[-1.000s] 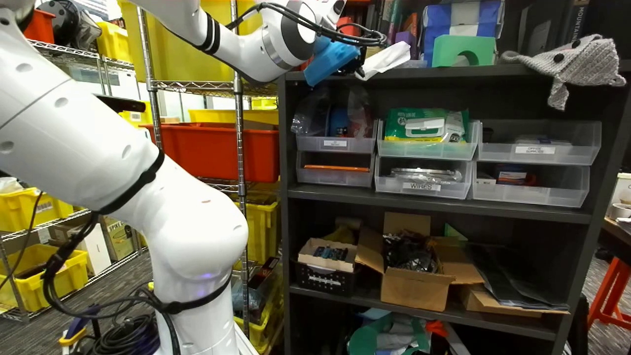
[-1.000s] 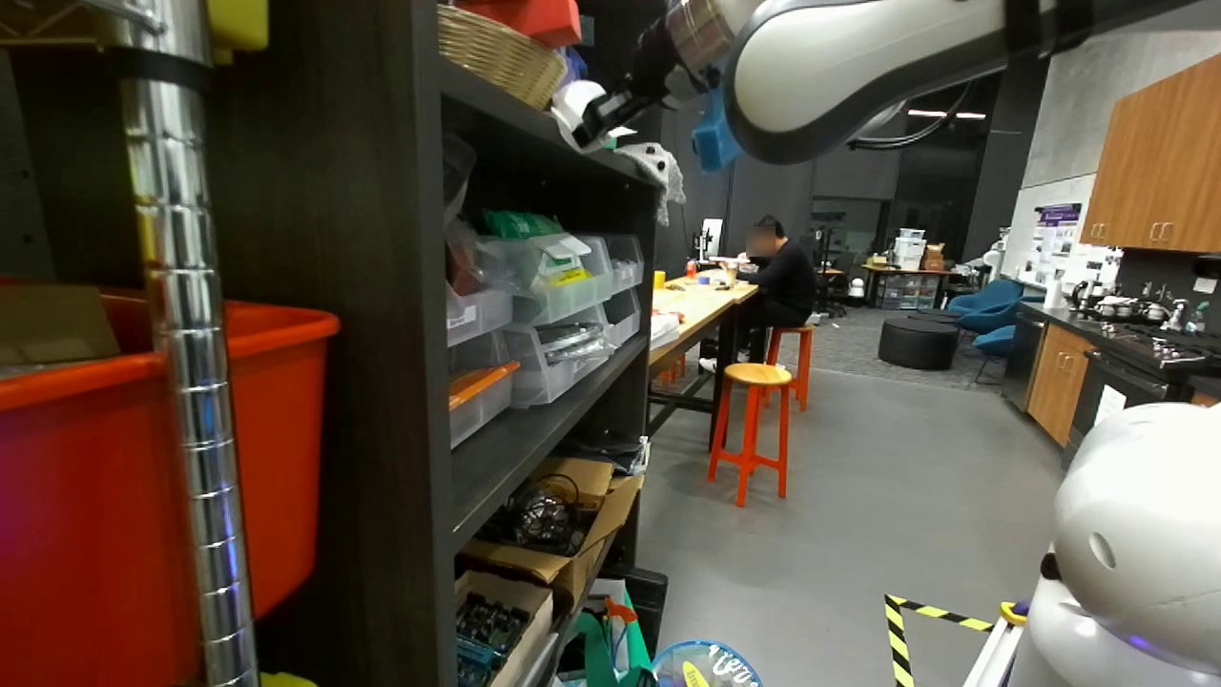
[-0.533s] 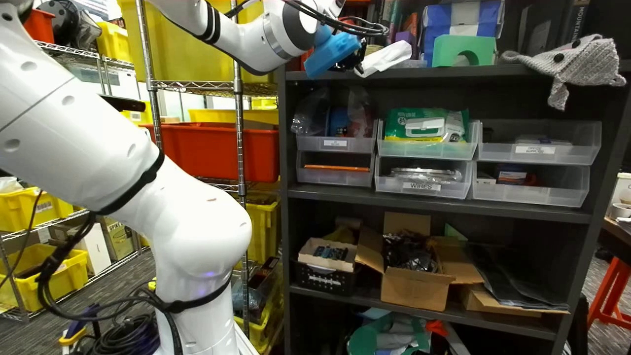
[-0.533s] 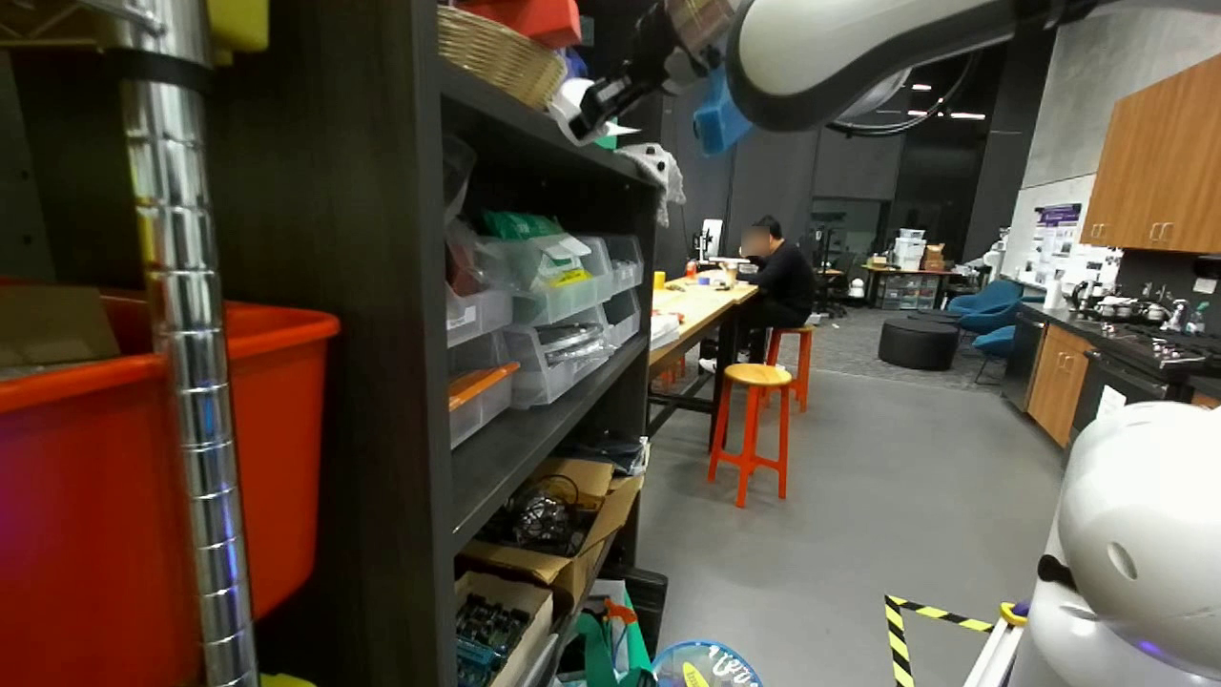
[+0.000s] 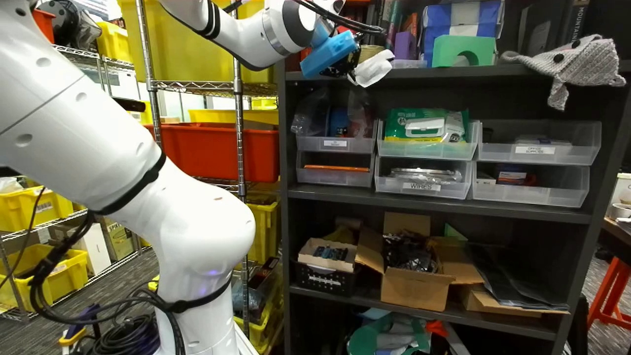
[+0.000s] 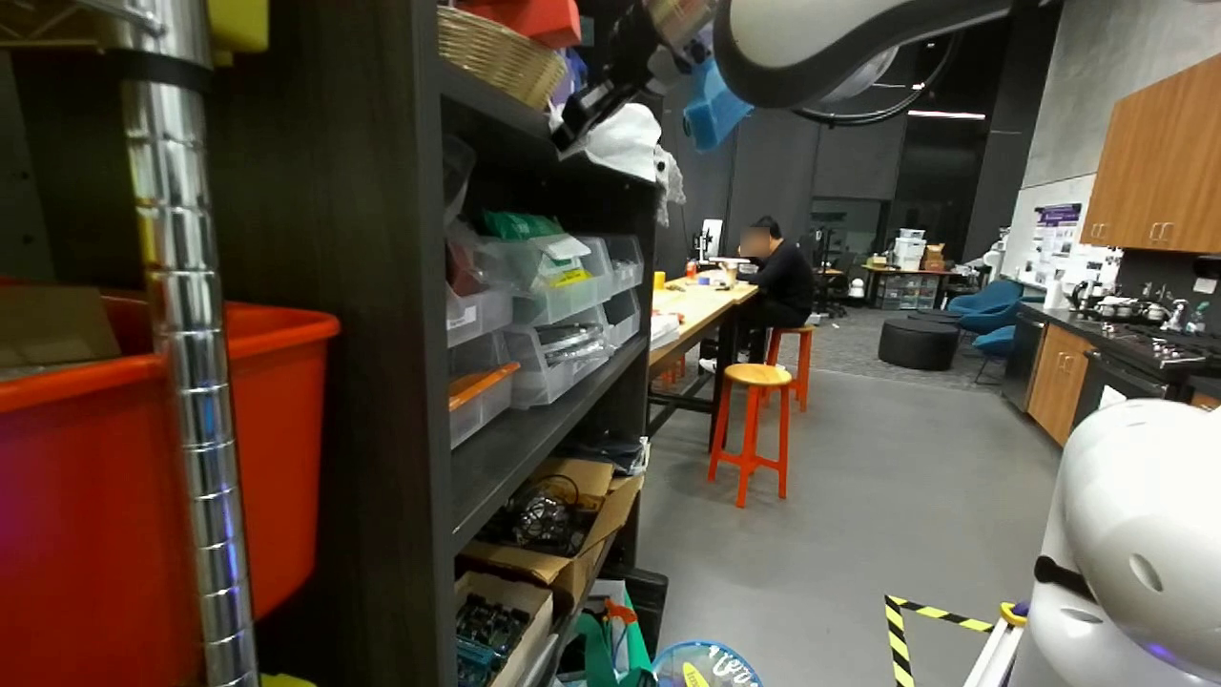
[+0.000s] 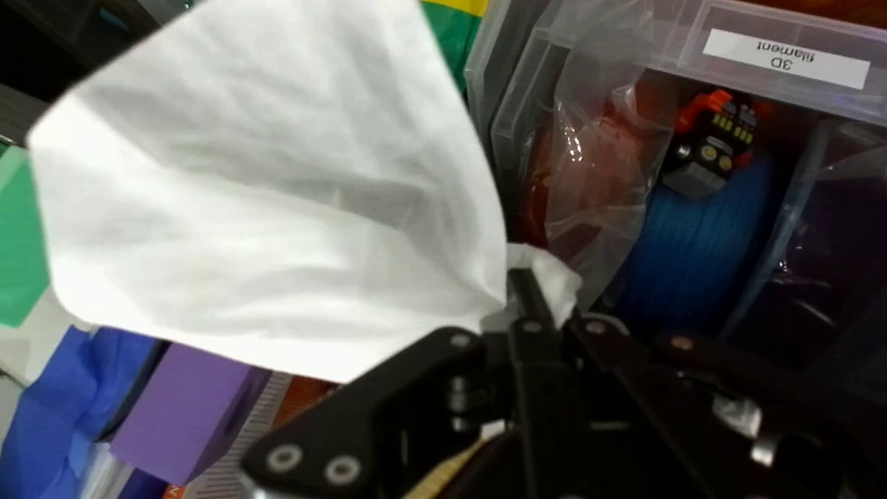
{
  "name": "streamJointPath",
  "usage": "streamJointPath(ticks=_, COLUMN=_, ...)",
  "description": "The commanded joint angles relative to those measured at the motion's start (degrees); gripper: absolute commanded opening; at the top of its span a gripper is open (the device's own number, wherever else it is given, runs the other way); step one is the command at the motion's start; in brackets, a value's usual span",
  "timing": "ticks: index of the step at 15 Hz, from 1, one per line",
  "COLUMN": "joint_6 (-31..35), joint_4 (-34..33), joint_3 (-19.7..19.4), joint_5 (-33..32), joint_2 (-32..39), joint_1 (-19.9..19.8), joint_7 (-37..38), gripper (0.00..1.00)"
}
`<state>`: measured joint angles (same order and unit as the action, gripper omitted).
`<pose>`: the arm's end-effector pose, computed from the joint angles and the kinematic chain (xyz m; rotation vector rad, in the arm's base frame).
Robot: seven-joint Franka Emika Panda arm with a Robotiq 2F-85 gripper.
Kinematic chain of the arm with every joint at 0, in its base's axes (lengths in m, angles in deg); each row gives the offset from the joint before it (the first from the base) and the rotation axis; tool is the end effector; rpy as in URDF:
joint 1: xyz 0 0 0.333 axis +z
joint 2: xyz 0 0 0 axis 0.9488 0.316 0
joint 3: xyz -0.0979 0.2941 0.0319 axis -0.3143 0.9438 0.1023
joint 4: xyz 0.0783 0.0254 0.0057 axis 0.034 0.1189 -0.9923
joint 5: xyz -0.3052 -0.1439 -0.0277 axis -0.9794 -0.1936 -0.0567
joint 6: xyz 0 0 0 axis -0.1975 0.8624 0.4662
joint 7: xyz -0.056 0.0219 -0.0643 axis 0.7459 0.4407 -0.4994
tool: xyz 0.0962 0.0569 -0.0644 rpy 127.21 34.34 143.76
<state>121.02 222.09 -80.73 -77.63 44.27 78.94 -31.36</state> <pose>0.3452 0.0955 0.6643 2.4382 0.7584 1.4568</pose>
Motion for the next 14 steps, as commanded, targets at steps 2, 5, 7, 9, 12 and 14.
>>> streamJointPath(ticks=2, joint_6=0.3, joint_4=-1.6, joint_3=-0.1, joint_5=-1.3, joint_2=1.3, joint_1=0.5, joint_7=-0.5, gripper=0.01)
streamJointPath(ticks=5, joint_6=1.0, joint_4=-1.4, joint_3=0.3, joint_5=-1.8, joint_2=1.3, joint_1=0.0, joint_7=-0.2, gripper=0.01)
streamJointPath(ticks=7, joint_6=1.2, joint_4=-0.7, joint_3=0.4, joint_5=-2.3, joint_2=0.9, joint_1=0.0, joint_7=-0.5, gripper=0.01)
streamJointPath(ticks=9, joint_6=2.3, joint_4=0.7, joint_3=0.6, joint_5=-3.6, joint_2=0.1, joint_1=0.0, joint_7=-1.0, gripper=0.01)
streamJointPath(ticks=12, joint_6=4.5, joint_4=3.1, joint_3=1.1, joint_5=-6.1, joint_2=-1.2, joint_1=-0.4, joint_7=-1.2, gripper=0.01)
streamJointPath(ticks=14, joint_6=5.8, joint_4=3.8, joint_3=1.4, joint_5=-7.2, joint_2=-1.4, joint_1=-0.9, joint_7=-0.9, gripper=0.01)
